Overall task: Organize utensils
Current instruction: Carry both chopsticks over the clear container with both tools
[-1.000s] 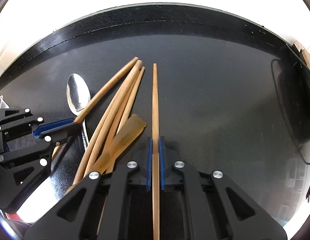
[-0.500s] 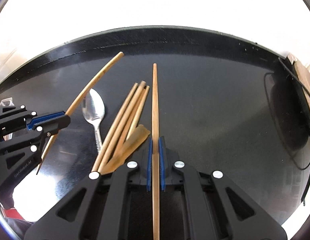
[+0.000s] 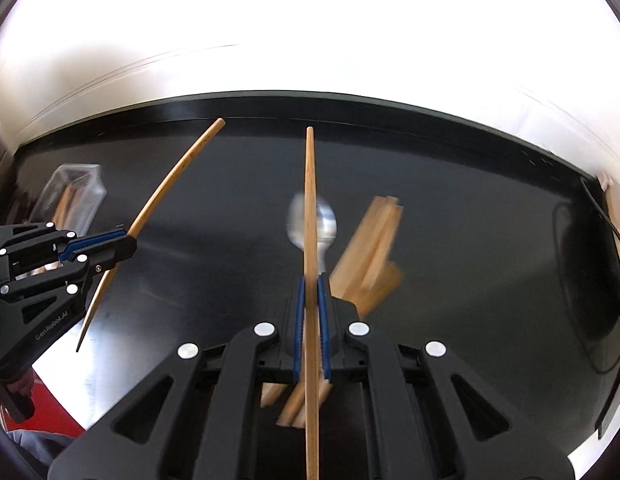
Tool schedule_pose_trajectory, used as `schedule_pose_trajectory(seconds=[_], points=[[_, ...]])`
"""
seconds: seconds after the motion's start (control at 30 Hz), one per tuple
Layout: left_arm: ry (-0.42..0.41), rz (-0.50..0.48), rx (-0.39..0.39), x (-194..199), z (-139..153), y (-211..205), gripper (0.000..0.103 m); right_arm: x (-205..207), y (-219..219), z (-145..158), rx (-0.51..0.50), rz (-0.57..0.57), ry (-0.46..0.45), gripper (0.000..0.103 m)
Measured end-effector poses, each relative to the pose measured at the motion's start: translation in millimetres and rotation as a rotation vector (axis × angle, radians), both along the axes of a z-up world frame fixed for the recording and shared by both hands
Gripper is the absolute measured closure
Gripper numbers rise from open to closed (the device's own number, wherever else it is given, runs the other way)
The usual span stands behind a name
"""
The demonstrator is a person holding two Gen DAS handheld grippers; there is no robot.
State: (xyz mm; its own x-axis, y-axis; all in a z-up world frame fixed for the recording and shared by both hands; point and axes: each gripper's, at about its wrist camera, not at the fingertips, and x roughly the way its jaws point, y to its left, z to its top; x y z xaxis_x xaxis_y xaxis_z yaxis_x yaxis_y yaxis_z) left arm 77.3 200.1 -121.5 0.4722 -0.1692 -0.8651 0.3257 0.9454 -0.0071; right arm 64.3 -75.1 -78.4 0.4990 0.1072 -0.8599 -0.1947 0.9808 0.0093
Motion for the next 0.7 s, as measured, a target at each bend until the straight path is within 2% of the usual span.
schedule_pose_trajectory(seconds=[0.5,0.7], points=[[-0.032,0.381,0.004,-51.7,30.0,193.3,0.098,-10.2,203.3,11.1,0.049,0.354,-0.015,0.096],[-0.029,0.465,-0.005,-62.9,28.1,252.4,0.098,-1.5,268.5,8.5,0.095,0.401,0.021,0.096]])
